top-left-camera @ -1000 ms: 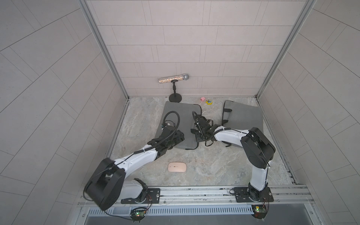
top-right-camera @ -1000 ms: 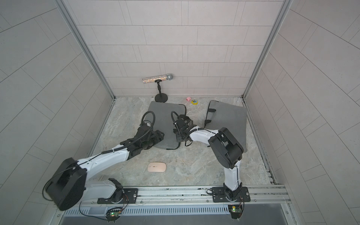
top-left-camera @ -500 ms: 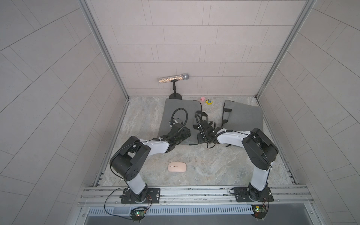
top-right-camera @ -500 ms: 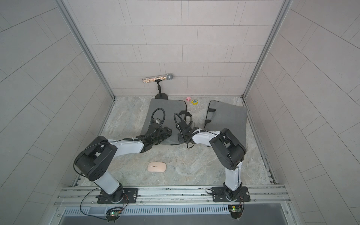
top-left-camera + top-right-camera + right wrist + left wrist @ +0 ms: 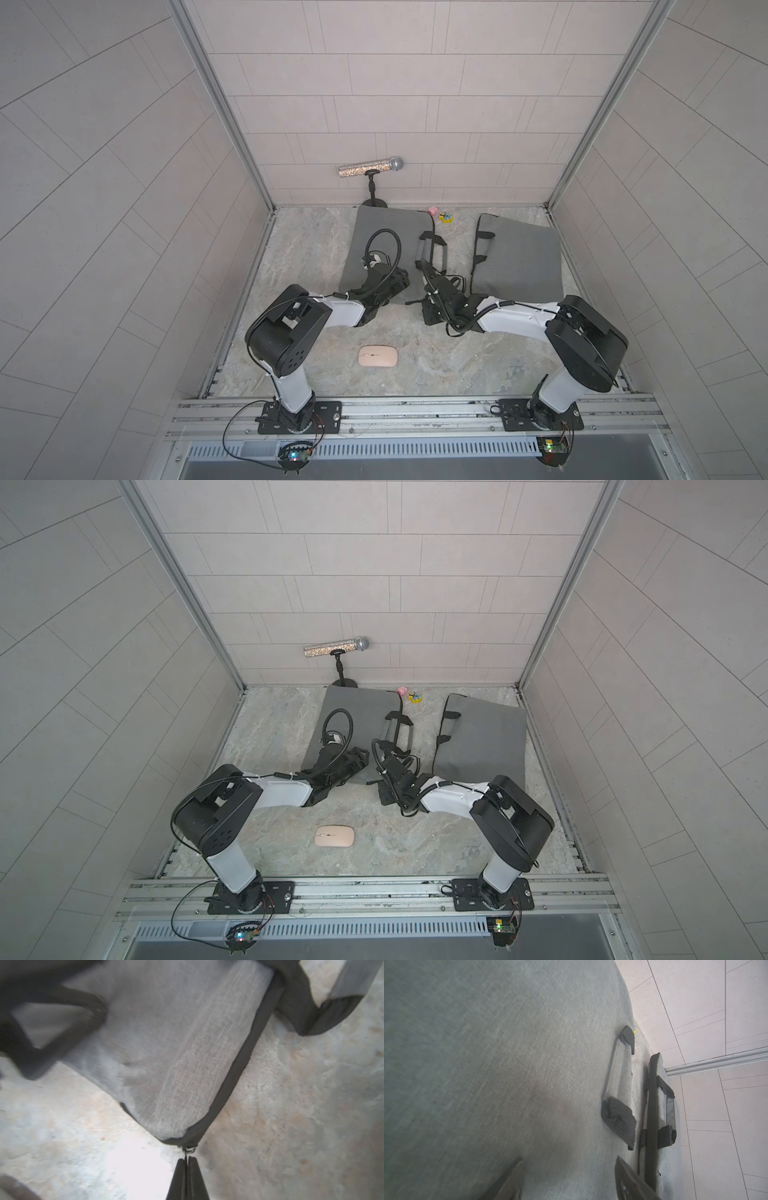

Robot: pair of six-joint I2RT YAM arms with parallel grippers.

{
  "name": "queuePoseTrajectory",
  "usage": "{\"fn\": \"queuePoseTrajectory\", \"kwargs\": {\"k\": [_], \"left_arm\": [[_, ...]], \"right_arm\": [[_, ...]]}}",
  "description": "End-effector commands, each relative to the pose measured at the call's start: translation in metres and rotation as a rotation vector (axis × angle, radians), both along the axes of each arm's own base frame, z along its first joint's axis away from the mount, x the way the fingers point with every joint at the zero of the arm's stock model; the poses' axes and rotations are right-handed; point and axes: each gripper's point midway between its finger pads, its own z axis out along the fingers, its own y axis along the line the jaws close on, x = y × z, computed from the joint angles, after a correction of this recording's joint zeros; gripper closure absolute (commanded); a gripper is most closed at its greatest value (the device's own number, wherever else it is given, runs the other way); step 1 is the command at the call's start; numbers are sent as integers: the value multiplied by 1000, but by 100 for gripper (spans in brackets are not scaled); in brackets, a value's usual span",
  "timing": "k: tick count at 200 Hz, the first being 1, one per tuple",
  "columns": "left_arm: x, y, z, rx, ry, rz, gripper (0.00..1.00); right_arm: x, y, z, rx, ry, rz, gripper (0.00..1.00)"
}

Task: Put the mouse into the laptop bag
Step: Unzip the zipper on the zippered laptop bag.

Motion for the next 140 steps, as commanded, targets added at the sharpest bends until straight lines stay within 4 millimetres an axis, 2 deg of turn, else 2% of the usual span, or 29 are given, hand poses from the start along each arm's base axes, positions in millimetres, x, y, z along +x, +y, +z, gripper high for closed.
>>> {"fn": "queuePoseTrajectory", "kwargs": {"k": [1,32,59,80,112,140], "left_arm": [[-25,9,-54,83,156,-11,28],[-31,11,-42,77,141,-12,27],[-41,27,-20,109,113,7,20],[-49,43,1,165,96,24,15],[-57,87,24,240,37,129,12],[-67,143,36,296,25,236,8]], "right_arm": [[-36,19,-9,16,89,64,100],[-25,20,-25,-22,108,4,100],[-19,2,-35,-61,109,-64,100],[-16,-12,-33,-71,96,-105,100],[-16,-26,-29,-99,77,-134,100],[-16,-26,-28,-96,77,-134,100]]}}
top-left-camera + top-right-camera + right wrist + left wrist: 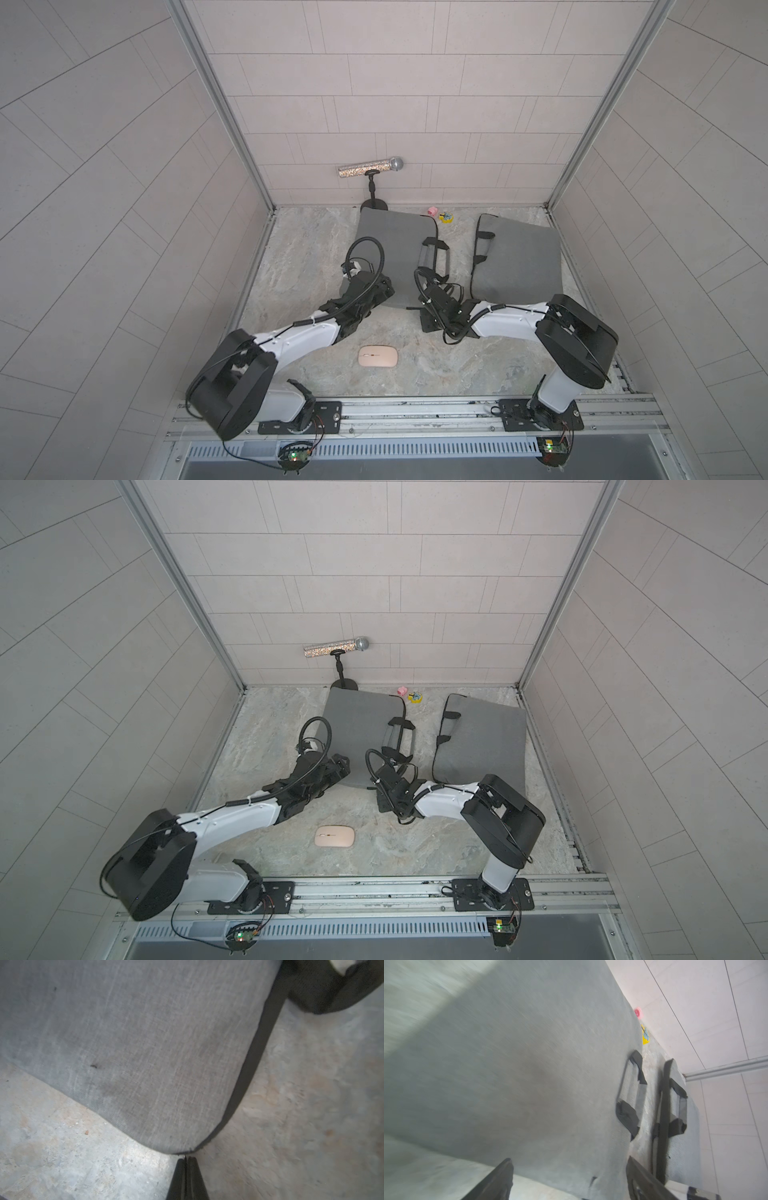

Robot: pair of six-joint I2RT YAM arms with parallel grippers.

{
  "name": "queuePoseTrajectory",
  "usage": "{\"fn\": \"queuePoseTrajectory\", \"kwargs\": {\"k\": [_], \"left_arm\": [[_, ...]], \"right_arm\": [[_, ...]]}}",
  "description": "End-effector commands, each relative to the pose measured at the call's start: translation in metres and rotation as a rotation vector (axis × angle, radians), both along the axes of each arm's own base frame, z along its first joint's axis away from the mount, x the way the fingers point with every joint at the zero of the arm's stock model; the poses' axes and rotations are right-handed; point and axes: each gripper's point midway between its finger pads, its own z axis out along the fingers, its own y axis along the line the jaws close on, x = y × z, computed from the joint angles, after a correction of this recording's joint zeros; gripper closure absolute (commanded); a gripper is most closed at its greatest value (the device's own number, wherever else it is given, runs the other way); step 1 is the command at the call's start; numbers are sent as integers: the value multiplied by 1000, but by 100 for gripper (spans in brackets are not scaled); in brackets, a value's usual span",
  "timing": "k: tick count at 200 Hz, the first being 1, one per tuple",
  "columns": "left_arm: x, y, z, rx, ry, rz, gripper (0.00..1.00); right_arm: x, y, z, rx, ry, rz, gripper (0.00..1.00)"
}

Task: Put the mouse into the laptop bag
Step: Unzip the zipper on the zippered laptop bag.

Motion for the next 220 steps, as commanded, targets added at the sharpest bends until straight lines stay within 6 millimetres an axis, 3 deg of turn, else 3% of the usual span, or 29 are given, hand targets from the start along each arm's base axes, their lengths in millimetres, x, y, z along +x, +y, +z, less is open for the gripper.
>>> {"fn": "queuePoseTrajectory", "kwargs": {"k": [1,33,52,104,153,190,220], "left_arm": [[-14,59,-8,134,29,111,7],[-13,111,-19,97,85,182,6],[-7,124,-33,27,114,170,6],[21,87,-59,-90,144,-15,12],[30,71,-72,-181,134,-55,34],[20,64,-70,-179,126,-62,41],[13,56,-69,-176,126,-79,59]], "right_arm": [[-6,-16,-2,-48,16,-33,100],[-5,-17,-3,-54,13,-35,100],[-5,-17,-3,-57,14,-35,100],[-5,-14,-8,-55,26,-30,100],[-4,-7,-9,-35,34,-16,100],[-3,19,-4,-11,30,25,100],[-5,49,2,-13,17,70,100]]}}
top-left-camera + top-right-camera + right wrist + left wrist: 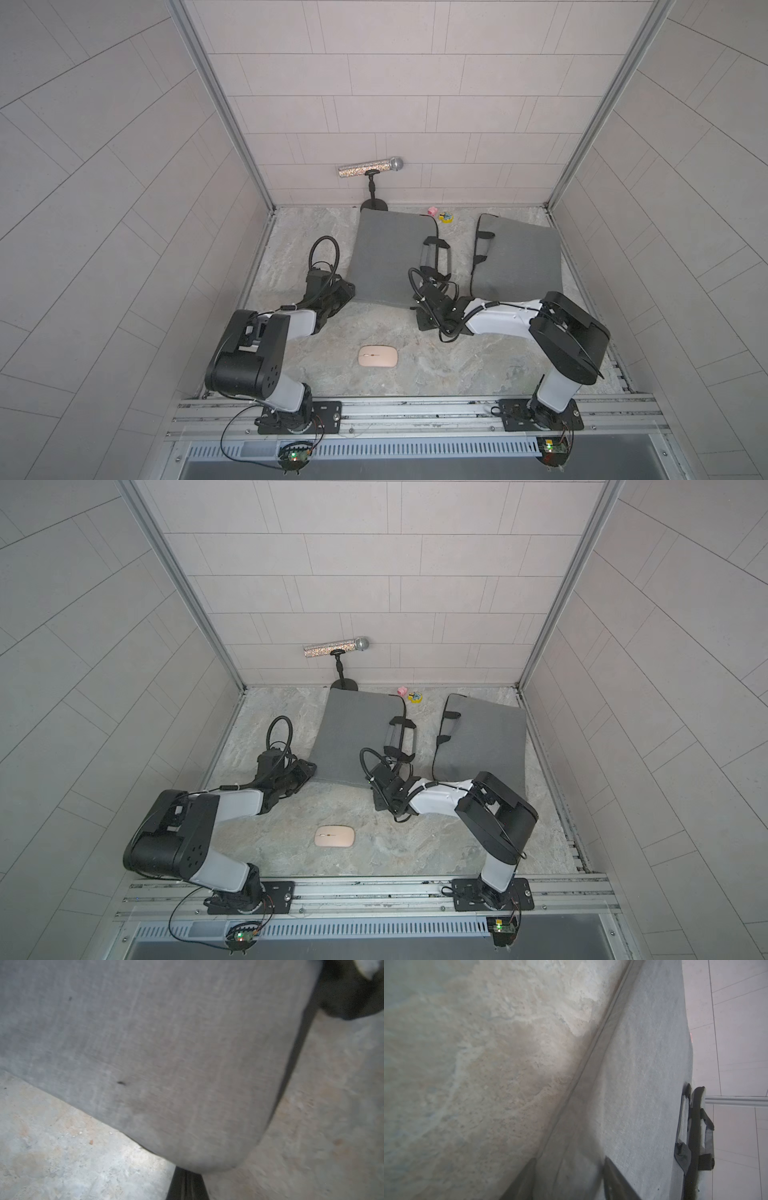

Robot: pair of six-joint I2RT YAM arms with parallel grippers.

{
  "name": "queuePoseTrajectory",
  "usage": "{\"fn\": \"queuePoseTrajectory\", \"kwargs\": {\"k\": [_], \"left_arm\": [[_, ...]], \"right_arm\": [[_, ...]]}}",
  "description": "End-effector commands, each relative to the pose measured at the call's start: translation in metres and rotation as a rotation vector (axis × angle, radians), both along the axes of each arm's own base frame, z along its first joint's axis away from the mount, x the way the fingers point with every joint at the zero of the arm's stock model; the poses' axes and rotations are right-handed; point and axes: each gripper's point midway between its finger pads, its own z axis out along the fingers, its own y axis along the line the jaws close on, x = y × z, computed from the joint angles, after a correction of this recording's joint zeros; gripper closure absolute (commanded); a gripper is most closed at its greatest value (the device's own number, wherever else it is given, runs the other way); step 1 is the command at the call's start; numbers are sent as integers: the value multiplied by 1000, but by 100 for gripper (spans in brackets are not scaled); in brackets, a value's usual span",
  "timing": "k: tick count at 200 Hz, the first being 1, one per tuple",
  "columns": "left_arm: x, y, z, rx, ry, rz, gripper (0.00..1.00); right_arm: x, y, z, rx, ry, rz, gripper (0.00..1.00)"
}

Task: Put the mouse into the laptop bag
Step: Unzip the zipper on the zippered laptop bag.

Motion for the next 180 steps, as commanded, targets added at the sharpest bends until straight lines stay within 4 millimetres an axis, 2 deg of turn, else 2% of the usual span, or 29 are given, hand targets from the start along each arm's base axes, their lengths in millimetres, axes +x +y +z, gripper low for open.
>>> {"fn": "queuePoseTrajectory", "kwargs": {"k": [1,26,49,82,99,117,180], "left_arm": [[-8,-18,7,-32,-18,-55,60],[-14,-14,6,-21,-11,-31,74],[-20,-7,9,9,-2,-15,85],[-29,8,18,61,-2,45,87],[-32,16,17,84,13,80,92],[-34,25,13,107,44,112,100],[-32,30,18,126,33,123,100]], "right_arm": [[-8,27,1,7,12,47,100],[-12,48,-1,-2,18,83,100],[-14,52,-4,-5,20,88,100],[-21,61,1,39,20,126,100],[-29,68,7,82,19,171,100],[-34,59,8,81,14,175,100],[-61,36,3,99,44,205,100]]}}
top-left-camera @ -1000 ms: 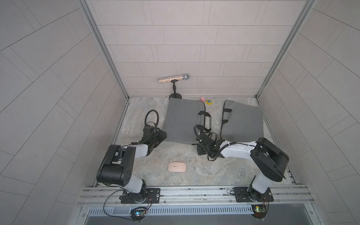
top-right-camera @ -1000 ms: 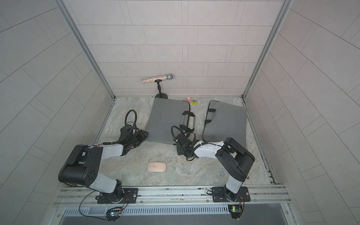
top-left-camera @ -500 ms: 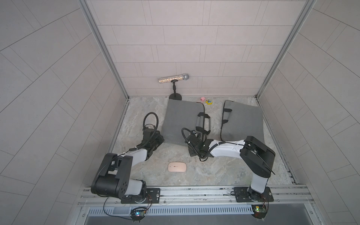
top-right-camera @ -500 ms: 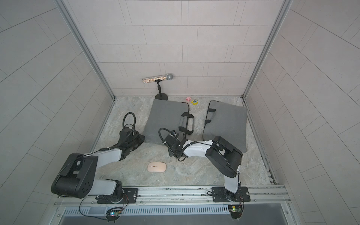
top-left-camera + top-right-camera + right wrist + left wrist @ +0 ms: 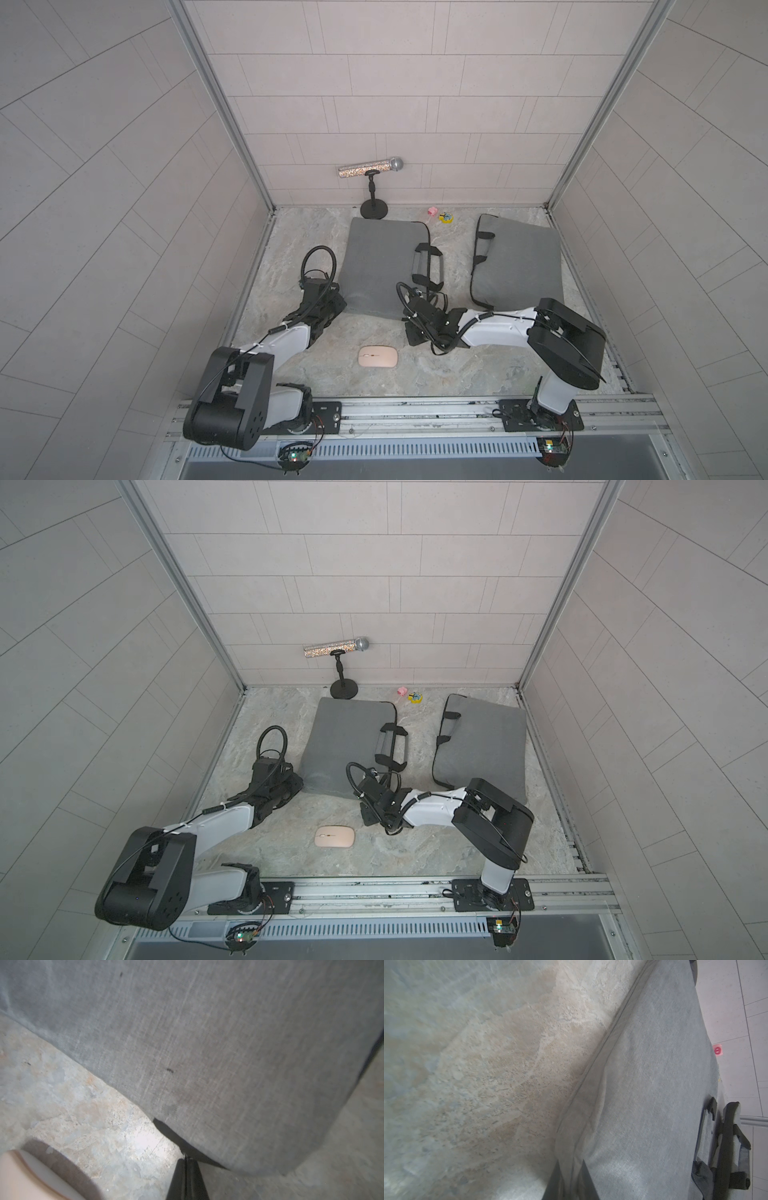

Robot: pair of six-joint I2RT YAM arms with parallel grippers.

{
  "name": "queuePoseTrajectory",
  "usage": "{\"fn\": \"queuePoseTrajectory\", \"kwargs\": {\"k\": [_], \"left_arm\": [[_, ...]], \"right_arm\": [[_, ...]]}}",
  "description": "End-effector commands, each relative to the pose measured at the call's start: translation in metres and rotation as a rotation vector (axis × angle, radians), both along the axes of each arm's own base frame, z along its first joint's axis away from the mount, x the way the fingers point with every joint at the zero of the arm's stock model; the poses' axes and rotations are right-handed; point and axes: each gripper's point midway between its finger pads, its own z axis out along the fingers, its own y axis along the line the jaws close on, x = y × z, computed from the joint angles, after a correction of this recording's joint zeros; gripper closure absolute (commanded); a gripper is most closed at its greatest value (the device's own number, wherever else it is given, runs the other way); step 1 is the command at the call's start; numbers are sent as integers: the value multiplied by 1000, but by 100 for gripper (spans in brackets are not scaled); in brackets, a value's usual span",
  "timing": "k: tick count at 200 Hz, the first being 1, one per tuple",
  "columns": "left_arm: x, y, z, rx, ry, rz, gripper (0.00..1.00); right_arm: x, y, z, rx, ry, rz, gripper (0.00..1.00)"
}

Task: Put the mouse into the laptop bag
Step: Unzip the zipper on the zippered laptop bag.

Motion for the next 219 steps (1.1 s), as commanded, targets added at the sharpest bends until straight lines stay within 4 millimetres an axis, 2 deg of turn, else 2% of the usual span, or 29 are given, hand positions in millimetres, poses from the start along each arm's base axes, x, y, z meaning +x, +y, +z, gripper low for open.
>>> {"fn": "queuePoseTrajectory", "kwargs": {"k": [1,23,116,149,181,189,203,219], "left_arm": [[2,1,9,12,-19,-2,100],[2,1,13,9,-31,-4,100],[-4,2,26,-7,-66,10,100],[-9,16,25,31,-62,71,100],[-10,15,23,24,-65,74,100],[-10,17,23,30,-63,79,100],[-11,22,22,42,-57,91,98],[-12,34,23,54,-44,116,82]], "right_arm": [[-19,1,3,24,24,55,100],[-21,1,3,23,30,59,100],[-26,63,14,22,1,113,100],[-33,69,12,24,8,133,100],[-40,78,16,50,6,176,100],[-43,80,18,60,5,190,92],[-46,79,23,76,-7,207,71],[-50,76,30,102,-32,222,53]]}}
